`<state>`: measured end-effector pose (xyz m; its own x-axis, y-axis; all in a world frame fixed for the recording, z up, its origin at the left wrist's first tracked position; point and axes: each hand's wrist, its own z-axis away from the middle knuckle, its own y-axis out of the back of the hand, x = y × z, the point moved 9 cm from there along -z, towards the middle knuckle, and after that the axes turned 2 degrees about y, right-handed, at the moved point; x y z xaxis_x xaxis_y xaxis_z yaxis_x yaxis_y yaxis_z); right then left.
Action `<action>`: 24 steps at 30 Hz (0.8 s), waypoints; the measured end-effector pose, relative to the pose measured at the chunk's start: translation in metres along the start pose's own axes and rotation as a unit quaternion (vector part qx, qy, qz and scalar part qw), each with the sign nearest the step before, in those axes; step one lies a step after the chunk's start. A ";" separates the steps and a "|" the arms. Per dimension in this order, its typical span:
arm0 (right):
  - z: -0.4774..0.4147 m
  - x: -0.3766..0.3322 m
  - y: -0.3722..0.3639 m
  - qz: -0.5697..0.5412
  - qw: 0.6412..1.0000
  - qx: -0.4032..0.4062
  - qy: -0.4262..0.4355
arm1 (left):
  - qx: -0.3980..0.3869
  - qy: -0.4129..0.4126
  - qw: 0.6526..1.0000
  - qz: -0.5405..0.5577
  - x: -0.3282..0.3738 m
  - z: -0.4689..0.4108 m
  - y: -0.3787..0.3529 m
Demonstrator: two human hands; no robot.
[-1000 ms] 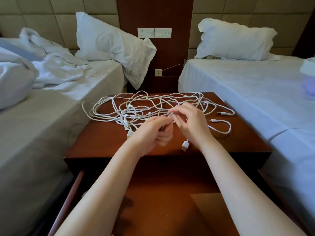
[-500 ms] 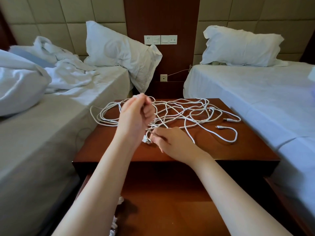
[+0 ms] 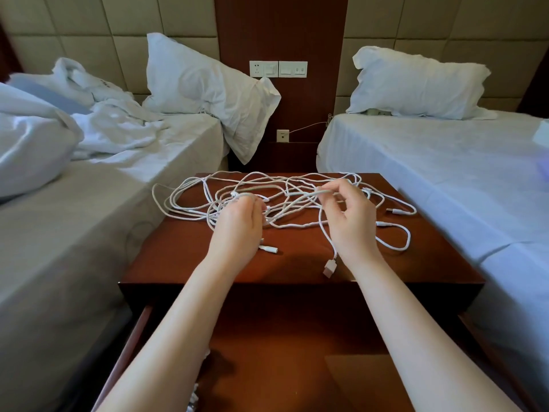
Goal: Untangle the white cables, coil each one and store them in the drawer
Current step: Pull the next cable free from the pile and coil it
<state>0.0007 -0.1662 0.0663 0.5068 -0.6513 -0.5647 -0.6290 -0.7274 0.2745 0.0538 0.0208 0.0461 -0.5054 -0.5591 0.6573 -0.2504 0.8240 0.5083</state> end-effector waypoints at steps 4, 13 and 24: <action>-0.006 -0.005 0.007 -0.069 0.997 -0.007 -0.020 | -0.091 0.112 0.984 0.107 -0.011 0.006 -0.020; -0.006 0.020 0.014 -0.078 0.992 -0.006 -0.096 | -0.441 0.103 0.823 0.343 0.049 0.047 -0.060; 0.022 0.006 -0.040 -0.056 0.965 -0.215 -0.137 | -0.506 0.055 0.697 0.506 0.108 0.063 -0.049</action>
<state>0.0166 -0.1363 0.0349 0.3460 -0.5244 -0.7780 -0.2472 -0.8509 0.4636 -0.0406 -0.0744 0.0575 0.0790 0.2110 0.9743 0.9260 0.3465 -0.1501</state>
